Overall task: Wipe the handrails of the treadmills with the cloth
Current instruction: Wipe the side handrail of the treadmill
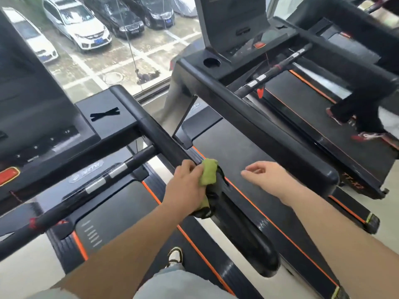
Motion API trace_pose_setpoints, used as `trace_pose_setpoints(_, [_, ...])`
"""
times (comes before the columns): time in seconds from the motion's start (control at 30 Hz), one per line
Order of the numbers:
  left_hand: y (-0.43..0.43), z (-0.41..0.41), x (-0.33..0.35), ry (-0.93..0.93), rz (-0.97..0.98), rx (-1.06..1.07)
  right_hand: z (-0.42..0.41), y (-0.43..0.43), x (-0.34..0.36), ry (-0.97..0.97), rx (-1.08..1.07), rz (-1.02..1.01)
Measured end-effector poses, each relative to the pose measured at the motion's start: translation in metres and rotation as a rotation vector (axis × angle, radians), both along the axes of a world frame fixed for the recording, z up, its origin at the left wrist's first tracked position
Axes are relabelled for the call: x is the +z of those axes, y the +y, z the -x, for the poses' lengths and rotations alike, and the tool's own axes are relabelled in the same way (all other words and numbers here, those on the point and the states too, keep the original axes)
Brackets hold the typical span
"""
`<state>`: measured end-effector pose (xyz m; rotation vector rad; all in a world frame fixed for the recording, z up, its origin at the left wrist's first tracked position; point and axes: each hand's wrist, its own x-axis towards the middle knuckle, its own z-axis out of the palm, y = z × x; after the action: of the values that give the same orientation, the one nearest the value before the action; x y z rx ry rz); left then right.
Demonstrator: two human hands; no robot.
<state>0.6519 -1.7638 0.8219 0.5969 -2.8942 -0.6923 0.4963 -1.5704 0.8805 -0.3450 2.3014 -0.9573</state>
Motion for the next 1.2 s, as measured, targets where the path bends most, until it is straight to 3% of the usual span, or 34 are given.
trace_pose_setpoints(0.07, [0.003, 0.005, 0.004, -0.001, 0.014, 0.030, -0.016, -0.035, -0.005, -0.006, 0.014, 0.009])
trace_pose_setpoints(0.17, [0.009, -0.008, 0.003, -0.027, 0.058, -0.294, -0.033, -0.076, -0.025, 0.058, -0.052, 0.017])
trace_pose_setpoints(0.23, [-0.022, -0.006, 0.003, -0.023, 0.115, -0.366, -0.033, -0.091, -0.031, 0.082, -0.115, -0.001])
trace_pose_setpoints(0.37, [-0.100, 0.017, 0.007, -0.051, 0.062, 0.071, -0.032, -0.119, -0.026, 0.104, -0.159, -0.005])
trace_pose_setpoints(0.43, [-0.102, 0.021, 0.012, -0.069, 0.042, 0.181, -0.033, -0.141, -0.025, 0.113, -0.152, 0.007])
trace_pose_setpoints(0.57, [-0.082, 0.004, 0.011, -0.117, 0.078, -0.135, -0.033, -0.183, -0.026, 0.088, -0.101, 0.035])
trace_pose_setpoints(0.63, [-0.114, 0.002, 0.011, -0.046, 0.150, -0.143, -0.032, -0.200, -0.024, 0.109, -0.096, 0.029])
trace_pose_setpoints(0.77, [-0.199, 0.007, 0.030, -0.101, 0.009, 0.267, -0.031, -0.225, -0.017, 0.148, -0.029, 0.018])
trace_pose_setpoints(0.93, [-0.231, -0.011, 0.042, 0.148, -0.205, 0.640, -0.032, -0.251, -0.005, 0.166, 0.078, 0.007])
trace_pose_setpoints(1.1, [-0.189, -0.014, 0.022, -0.333, -0.095, 0.305, -0.036, -0.267, -0.007, 0.200, 0.165, -0.051])
trace_pose_setpoints(1.2, [-0.214, -0.007, 0.040, -0.275, -0.267, 0.336, -0.034, -0.275, -0.005, 0.187, 0.197, -0.048])
